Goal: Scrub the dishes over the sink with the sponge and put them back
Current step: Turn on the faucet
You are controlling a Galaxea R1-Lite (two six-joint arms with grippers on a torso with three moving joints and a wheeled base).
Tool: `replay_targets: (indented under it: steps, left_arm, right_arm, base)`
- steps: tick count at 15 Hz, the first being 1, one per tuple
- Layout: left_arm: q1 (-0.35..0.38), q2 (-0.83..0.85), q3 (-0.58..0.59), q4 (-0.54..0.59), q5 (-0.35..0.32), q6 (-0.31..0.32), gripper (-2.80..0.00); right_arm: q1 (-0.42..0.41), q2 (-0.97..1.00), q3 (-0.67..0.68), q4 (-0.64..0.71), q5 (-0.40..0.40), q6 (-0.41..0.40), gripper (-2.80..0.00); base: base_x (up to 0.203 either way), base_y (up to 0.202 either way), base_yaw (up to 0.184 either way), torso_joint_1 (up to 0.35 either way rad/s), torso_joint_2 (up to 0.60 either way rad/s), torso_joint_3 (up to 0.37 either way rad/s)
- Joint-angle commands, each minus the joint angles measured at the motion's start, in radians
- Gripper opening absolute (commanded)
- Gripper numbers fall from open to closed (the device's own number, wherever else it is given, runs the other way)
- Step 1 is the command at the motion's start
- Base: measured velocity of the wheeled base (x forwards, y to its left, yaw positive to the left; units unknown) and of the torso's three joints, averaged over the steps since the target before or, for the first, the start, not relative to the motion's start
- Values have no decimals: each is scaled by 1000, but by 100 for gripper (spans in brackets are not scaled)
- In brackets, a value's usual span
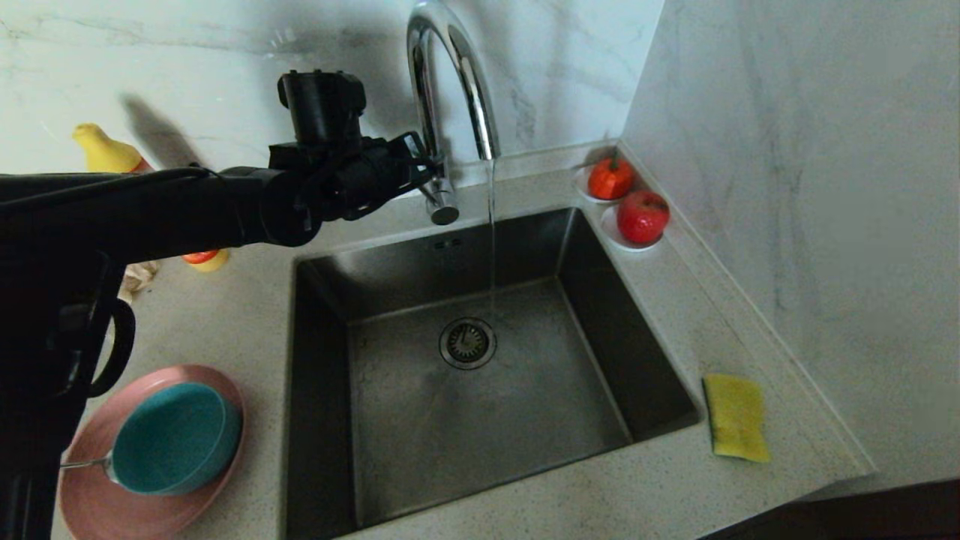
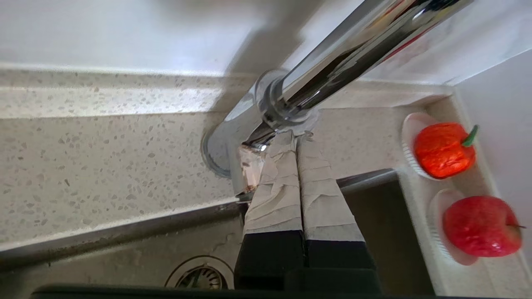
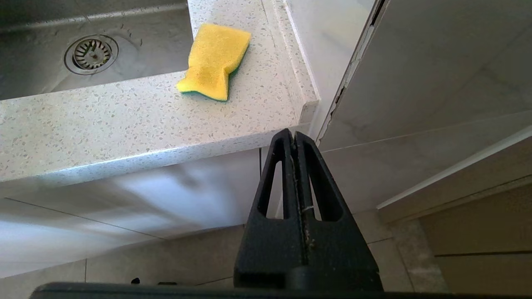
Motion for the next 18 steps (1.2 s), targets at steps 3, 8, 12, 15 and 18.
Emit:
replay_targets:
  steps: [3,8,12,15,18]
  left_arm:
    - [0,-9,0,2,1,-4,-280]
    - [-1,-29,39,13,-4,-8,-280]
    - [0,-49,83,9,-70,-3,-280]
    - [0,-48,89,7,-68,4,-280]
    - [2,-54,122,-1,-67,42,-280]
  right_arm:
    - [0,0,0,0,0,0,-280]
    - [0,0,0,0,0,0,-280]
    - [0,0,0,0,0,0,-280]
    - [0,0,0,0,0,0,-280]
    - [0,0,0,0,0,0,-280]
  base:
    - [0,0,0,0,0,0]
    - [0,0,0,0,0,0]
    - [0,0,0,0,0,0]
    - [0,0,0,0,0,0]
    - [0,0,0,0,0,0]
